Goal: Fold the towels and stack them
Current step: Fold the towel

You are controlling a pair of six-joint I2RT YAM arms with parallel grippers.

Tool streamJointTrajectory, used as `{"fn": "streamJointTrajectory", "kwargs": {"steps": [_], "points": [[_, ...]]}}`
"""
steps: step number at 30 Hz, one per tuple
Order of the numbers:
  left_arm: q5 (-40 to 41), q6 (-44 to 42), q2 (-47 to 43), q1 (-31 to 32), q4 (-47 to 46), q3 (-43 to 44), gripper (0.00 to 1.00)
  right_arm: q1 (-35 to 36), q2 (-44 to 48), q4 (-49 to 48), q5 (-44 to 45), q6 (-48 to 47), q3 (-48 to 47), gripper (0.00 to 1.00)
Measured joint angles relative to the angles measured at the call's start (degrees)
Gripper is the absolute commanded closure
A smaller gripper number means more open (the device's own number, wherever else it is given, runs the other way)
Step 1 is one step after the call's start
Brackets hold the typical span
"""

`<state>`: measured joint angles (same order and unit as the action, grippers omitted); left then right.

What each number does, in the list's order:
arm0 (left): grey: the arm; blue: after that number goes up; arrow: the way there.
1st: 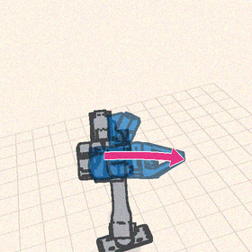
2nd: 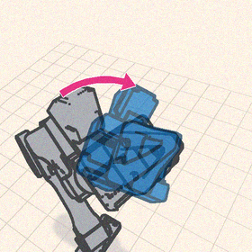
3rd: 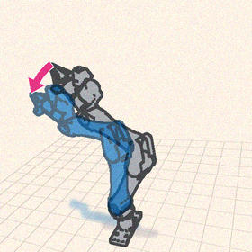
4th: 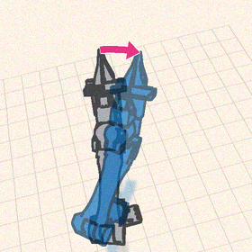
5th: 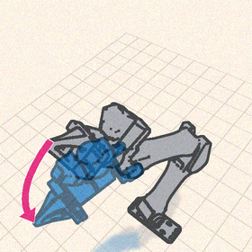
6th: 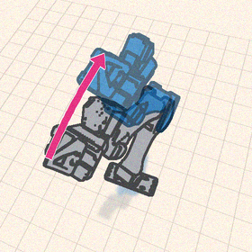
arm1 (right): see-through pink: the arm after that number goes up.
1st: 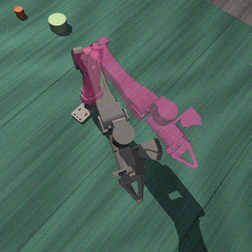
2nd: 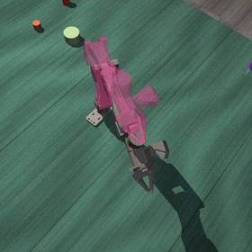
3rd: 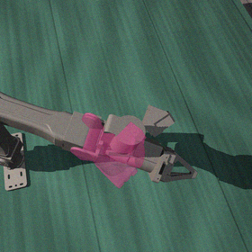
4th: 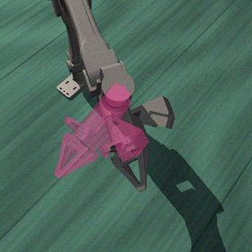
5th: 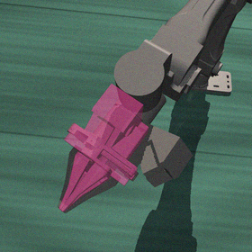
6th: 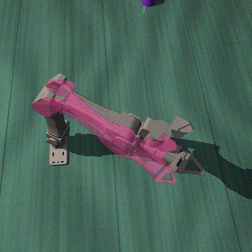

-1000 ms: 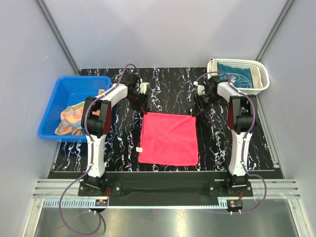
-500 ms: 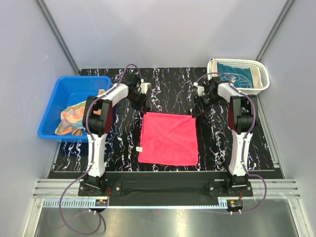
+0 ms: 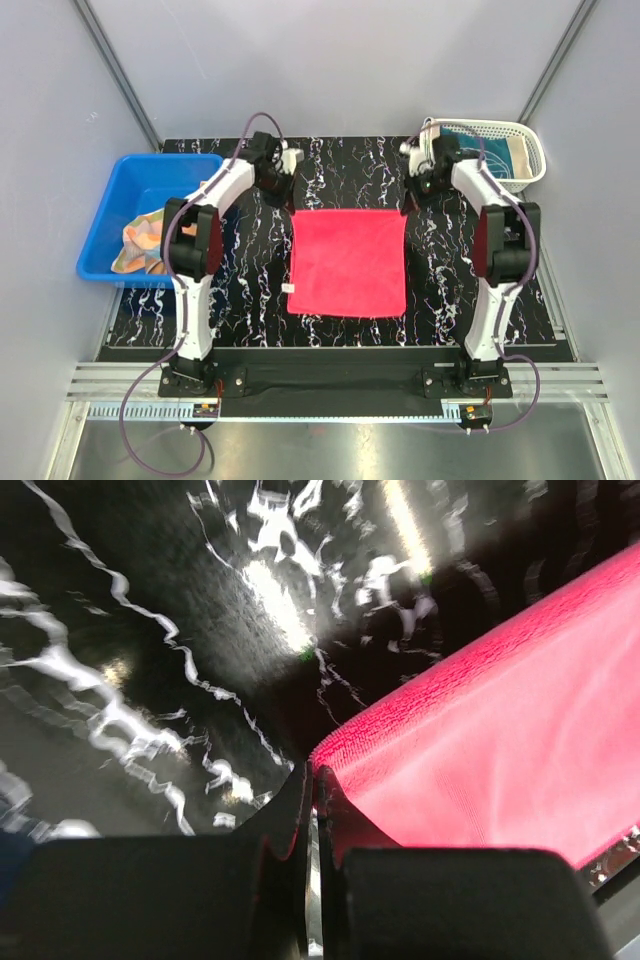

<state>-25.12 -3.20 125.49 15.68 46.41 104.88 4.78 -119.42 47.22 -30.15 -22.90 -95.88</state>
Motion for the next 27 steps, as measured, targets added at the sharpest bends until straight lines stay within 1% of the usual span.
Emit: {"fn": "streamJointTrajectory", "kwargs": {"steps": [4,7,10,13,17,19,21,27], "points": [[2.2,0.1,-8.4,0.0,0.3,0.9,1.0,0.0,11.1,-5.2,3.5,1.8,-0.5,1.0],[4.0,0.5,-16.4,0.1,-0.6,1.2,1.0,0.1,18.2,-8.0,4.1,2.6,-2.1,1.0],[5.1,1.2,-24.7,0.1,-2.9,1.3,1.0,0.2,23.3,-10.2,4.2,3.2,-3.2,1.0],[5.5,1.7,-31.0,0.2,-3.9,1.3,1.0,0.6,27.0,-10.9,4.1,3.7,-3.0,1.0],[5.7,2.0,-36.5,1.1,-3.6,0.9,1.0,1.1,33.2,-12.4,3.9,4.9,1.8,1.0],[5.9,2.0,-39.1,2.1,-2.9,-0.9,1.0,1.4,37.4,-12.4,3.8,5.9,5.0,1.0],[6.3,2.1,-42.6,3.4,-2.2,-5.0,1.0,2.3,42.1,-12.7,3.9,6.9,8.8,1.0],[6.9,2.4,-53.9,8.4,0.8,-17.9,1.0,5.5,60.9,-12.8,4.8,10.4,21.4,1.0]]}}
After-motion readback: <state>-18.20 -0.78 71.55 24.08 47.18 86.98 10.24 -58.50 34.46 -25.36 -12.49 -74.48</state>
